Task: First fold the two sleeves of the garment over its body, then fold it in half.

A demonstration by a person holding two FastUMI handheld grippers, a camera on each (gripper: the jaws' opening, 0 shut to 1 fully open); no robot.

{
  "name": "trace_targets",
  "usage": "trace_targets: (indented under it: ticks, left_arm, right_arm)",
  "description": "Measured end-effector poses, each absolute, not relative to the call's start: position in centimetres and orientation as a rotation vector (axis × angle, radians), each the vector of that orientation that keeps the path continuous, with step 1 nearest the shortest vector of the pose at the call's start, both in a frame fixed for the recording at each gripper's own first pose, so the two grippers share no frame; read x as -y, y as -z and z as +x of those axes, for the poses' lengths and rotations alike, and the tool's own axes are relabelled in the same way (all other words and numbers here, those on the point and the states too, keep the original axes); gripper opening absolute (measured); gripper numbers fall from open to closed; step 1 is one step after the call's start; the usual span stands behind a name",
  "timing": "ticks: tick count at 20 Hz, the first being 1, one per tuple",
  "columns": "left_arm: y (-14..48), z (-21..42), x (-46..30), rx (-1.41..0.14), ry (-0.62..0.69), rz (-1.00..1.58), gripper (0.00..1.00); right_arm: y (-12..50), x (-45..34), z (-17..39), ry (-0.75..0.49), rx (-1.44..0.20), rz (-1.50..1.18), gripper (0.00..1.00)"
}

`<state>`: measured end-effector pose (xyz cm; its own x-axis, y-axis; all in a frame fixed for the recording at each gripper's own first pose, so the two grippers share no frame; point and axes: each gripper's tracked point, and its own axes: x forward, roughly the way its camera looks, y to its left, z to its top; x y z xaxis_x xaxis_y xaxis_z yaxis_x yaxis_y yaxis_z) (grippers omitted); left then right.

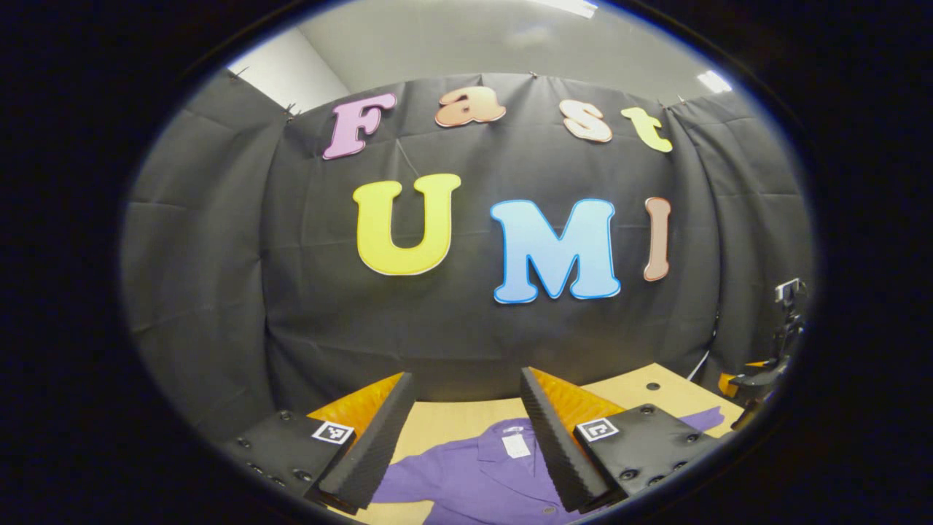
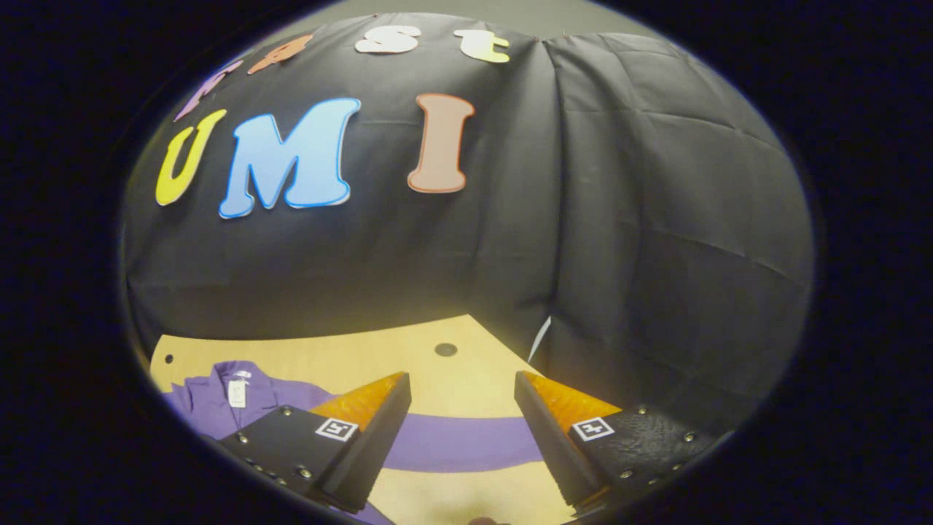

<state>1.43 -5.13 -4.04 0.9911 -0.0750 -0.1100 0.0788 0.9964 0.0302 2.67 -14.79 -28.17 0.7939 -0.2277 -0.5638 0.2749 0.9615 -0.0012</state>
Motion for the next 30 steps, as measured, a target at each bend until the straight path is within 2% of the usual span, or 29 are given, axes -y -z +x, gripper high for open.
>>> trace_targets:
  ticks: [13, 18, 24, 30]
  left_arm:
    - [6.1, 2.8, 6.5, -0.184, 0.052, 0.042, 0.95]
    - [7.2, 3.2, 8.1, -0.215, 0.06, 0.03, 0.94]
    - [8.7, 3.7, 9.6, -0.256, 0.067, 0.024, 0.94]
    - [9.4, 4.1, 11.0, -0.272, 0.077, 0.02, 0.94]
  right_arm:
    - [43.5, 21.6, 0.2, 0.399, -0.881, 0.083, 0.91]
    - [48.5, 24.8, -1.3, 0.496, -0.969, 0.129, 0.91]
    - [51.1, 25.3, -2.5, 0.51, -1.034, 0.181, 0.92]
    - [52.0, 24.2, -2.5, 0.496, -1.023, 0.278, 0.96]
